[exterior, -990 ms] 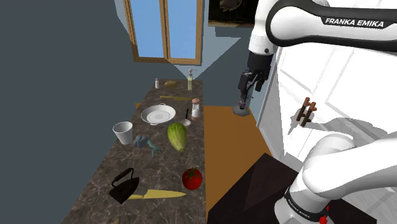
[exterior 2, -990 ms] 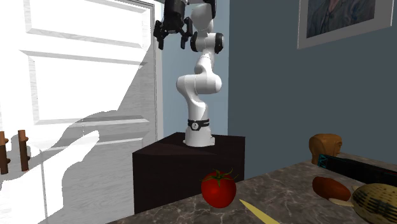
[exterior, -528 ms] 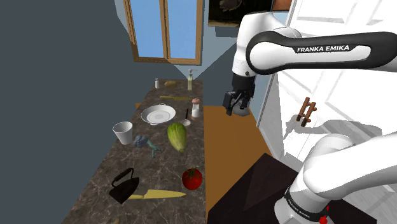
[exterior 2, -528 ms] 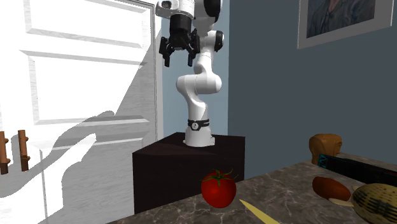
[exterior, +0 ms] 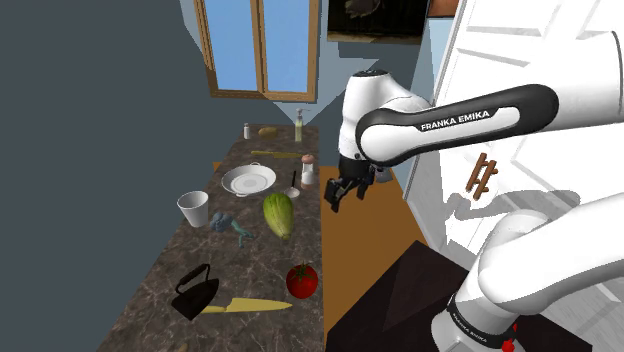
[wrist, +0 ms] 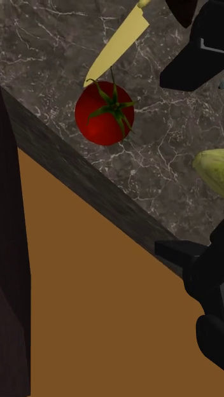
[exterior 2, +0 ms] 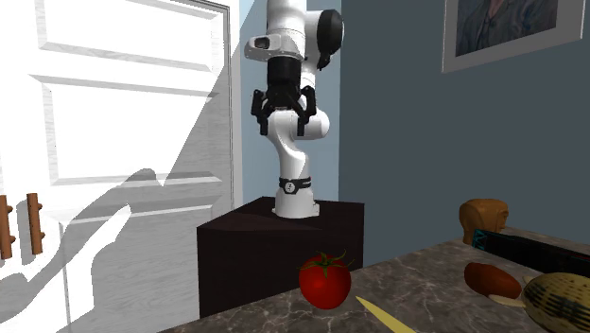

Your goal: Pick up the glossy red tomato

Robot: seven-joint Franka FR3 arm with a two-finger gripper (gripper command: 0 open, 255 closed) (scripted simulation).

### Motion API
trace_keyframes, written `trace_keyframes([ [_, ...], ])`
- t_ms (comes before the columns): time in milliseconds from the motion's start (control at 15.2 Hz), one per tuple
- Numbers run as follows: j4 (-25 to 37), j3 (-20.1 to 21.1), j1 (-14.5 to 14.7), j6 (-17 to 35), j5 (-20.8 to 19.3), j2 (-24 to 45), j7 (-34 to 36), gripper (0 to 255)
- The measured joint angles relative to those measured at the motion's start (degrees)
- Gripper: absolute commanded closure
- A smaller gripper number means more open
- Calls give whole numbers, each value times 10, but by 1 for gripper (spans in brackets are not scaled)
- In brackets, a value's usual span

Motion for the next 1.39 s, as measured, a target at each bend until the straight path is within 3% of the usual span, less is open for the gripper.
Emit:
trace_keyframes([
  [660,-2,69,4,209,9,207,94,0],
  [1056,40,96,2,310,-44,352,179,0],
  [1386,49,92,7,358,-84,413,219,0],
])
